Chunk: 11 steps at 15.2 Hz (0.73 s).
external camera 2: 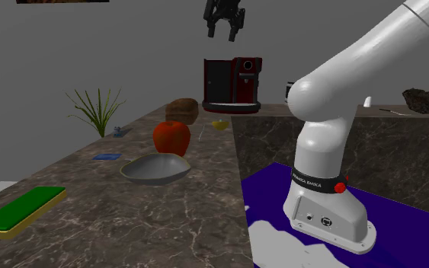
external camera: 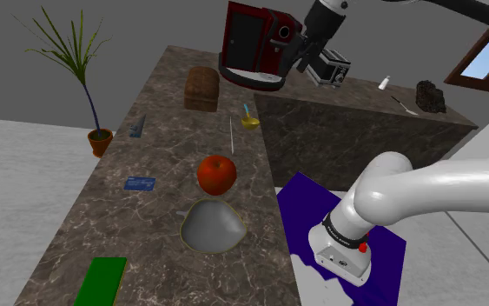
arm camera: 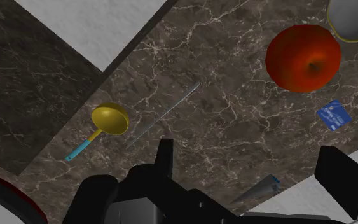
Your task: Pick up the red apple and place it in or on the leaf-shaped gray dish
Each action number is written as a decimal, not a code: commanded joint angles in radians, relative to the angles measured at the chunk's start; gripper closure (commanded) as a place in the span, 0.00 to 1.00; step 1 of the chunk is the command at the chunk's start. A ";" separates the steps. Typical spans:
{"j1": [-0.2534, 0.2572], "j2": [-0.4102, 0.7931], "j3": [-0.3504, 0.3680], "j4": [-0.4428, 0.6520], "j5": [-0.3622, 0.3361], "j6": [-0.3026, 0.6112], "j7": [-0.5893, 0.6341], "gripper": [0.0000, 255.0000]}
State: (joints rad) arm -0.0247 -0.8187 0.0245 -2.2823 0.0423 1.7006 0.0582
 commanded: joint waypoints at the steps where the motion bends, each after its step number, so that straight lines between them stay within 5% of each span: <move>1: 0.000 0.000 0.000 0.000 0.000 0.000 0.000 0.00; 11: 0.098 -0.057 0.143 -0.315 0.072 0.358 0.035 0.00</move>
State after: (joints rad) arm 0.0598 -0.8828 0.1439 -2.5742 0.1033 2.0144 0.0814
